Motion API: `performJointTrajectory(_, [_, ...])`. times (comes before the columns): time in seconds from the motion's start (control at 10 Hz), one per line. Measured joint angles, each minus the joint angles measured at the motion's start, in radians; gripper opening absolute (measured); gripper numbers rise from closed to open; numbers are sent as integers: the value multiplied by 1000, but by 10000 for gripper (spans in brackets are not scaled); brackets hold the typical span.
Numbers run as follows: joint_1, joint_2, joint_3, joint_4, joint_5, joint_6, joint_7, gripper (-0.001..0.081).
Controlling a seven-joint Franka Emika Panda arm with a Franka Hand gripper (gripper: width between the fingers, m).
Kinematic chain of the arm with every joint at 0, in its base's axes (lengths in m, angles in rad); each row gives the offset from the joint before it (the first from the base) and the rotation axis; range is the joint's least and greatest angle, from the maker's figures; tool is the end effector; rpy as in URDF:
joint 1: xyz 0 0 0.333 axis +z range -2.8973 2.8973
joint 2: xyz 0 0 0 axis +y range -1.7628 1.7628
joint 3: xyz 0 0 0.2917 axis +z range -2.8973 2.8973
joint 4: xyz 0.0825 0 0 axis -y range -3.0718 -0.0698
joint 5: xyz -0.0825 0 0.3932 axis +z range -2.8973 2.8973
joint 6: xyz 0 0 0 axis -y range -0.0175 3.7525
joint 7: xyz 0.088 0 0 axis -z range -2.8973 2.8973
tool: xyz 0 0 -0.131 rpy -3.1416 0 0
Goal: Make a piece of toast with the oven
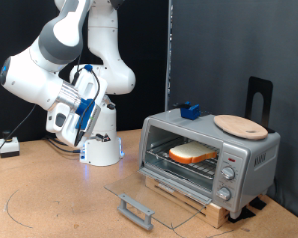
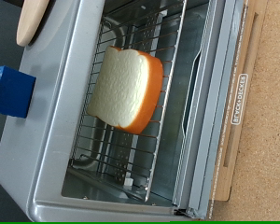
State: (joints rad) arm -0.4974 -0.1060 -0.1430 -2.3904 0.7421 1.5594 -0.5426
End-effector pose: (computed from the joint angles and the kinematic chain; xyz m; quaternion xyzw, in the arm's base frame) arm 0.3777 -0.1693 0.3075 -0.8617 0.1644 0.0822 0.4730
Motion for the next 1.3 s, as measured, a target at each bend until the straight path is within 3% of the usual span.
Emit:
performJointTrajectory(0.3, [0, 23, -1, -12, 76, 67, -18, 809])
performJointTrajectory(0.7, [0, 182, -1, 40, 15, 118, 12, 809])
performJointTrajectory(0.9, [4, 251, 3, 66, 13, 197, 20, 809])
performJointTrajectory(1.3, [0, 286, 0, 69, 12, 173, 1, 809])
